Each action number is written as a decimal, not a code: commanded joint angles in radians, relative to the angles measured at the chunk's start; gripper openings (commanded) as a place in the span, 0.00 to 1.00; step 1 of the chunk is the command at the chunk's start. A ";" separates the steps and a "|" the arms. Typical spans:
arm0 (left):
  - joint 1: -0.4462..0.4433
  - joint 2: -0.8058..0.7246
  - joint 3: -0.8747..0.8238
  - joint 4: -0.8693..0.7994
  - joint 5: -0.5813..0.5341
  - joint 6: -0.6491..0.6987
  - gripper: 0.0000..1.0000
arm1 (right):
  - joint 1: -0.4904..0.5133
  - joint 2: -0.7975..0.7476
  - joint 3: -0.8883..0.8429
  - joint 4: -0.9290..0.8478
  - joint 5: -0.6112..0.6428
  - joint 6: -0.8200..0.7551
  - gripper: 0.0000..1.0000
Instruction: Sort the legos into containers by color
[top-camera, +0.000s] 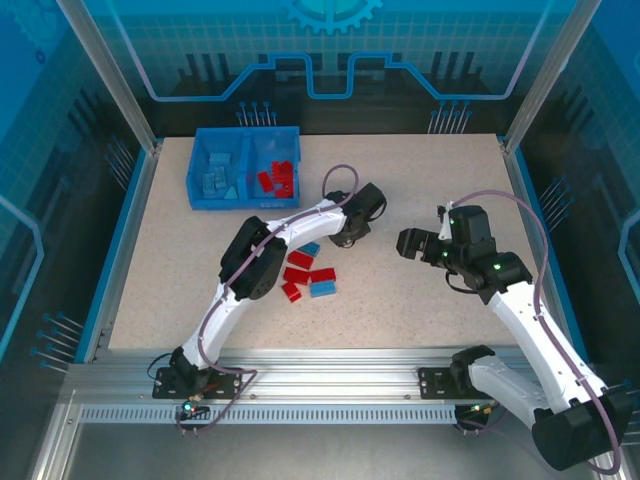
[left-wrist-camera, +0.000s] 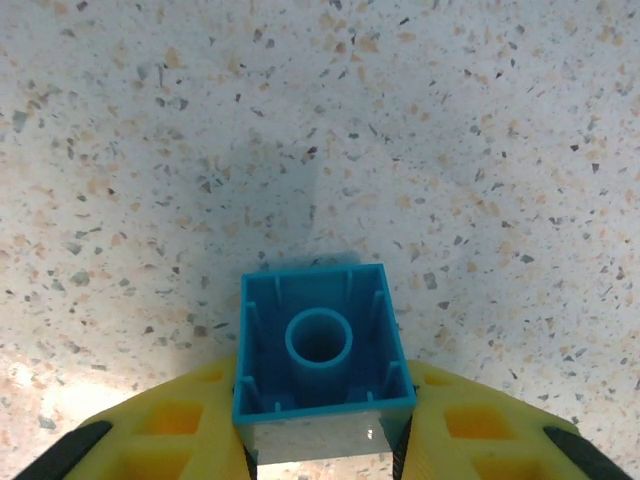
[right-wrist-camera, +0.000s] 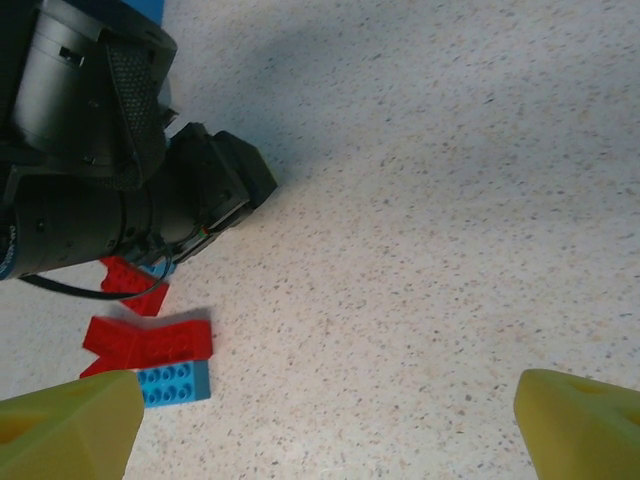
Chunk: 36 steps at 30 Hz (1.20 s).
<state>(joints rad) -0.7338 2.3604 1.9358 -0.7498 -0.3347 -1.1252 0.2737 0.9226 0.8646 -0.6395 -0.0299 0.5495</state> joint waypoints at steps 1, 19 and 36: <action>0.005 -0.098 -0.063 0.014 0.041 0.044 0.20 | -0.007 0.002 0.009 0.004 -0.157 -0.041 0.96; 0.301 -0.620 -0.171 -0.016 -0.223 0.490 0.20 | 0.116 -0.008 0.097 0.040 -0.167 -0.006 0.96; 0.789 -0.087 0.255 0.013 0.228 0.547 0.37 | 0.188 -0.027 0.091 -0.006 -0.095 0.024 0.96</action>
<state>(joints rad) 0.0513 2.2238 2.0613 -0.7277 -0.2169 -0.6140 0.4397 0.9131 0.9390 -0.6178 -0.1493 0.5568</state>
